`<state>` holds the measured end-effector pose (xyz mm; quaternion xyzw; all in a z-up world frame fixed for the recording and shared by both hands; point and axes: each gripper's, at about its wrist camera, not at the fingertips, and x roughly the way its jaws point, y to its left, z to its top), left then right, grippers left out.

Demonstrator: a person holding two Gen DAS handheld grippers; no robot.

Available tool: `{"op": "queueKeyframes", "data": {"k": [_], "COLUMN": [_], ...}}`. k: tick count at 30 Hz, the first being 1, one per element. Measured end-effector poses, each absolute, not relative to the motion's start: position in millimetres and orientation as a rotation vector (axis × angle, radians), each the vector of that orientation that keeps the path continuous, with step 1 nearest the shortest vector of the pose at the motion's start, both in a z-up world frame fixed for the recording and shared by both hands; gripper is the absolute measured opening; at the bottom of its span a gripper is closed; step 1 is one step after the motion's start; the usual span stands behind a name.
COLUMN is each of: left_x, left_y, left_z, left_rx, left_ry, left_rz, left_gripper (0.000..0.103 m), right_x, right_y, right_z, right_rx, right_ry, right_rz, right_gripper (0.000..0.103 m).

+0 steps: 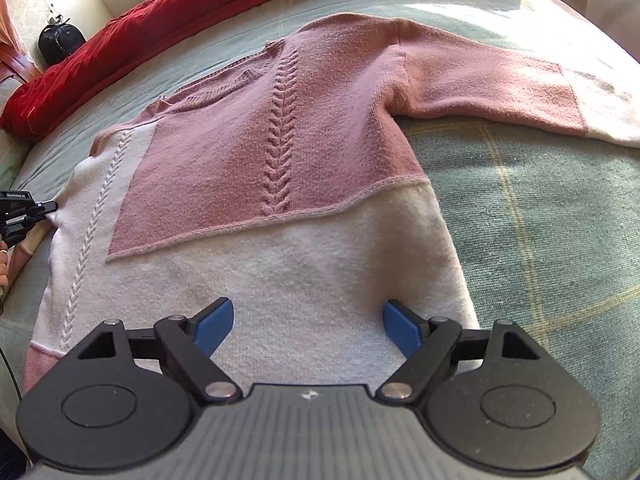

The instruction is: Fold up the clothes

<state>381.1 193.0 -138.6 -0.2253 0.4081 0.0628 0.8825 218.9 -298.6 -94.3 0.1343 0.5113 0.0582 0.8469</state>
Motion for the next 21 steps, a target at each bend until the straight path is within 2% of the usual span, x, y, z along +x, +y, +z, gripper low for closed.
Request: {"op": "queueKeyframes", "data": {"k": [5,7,12,15,19,21], "left_x": [369,360,319,303,310,317], "left_y": [189,186,165,135,87,74], "left_z": [-128,-118,-83,-67,-83,-103], "left_rx": [-0.424,-0.414,-0.346,-0.347,-0.391,-0.419], "left_ry": [0.879,0.922,1.018,1.009,1.021,1.058], "left_rz": [0.096,0.078,-0.035,-0.175,-0.325,-0.303], "left_gripper": [0.011,0.022,0.033,0.048,0.049,0.048], "right_x": [220,220,218,231,265,277], "right_y": [-295,-296,-307,-311,-308,-308], "right_z": [-91,-85,-62,-47,-53,-69], "right_rx": [0.255,0.266,0.33,0.364,0.441,0.465], "right_ry": [1.085,1.088,1.049,1.005,0.947,0.976], "right_rz": [0.126,0.127,0.152,0.202,0.283,0.301], "right_gripper": [0.086,0.086,0.086,0.086,0.086,0.086]}}
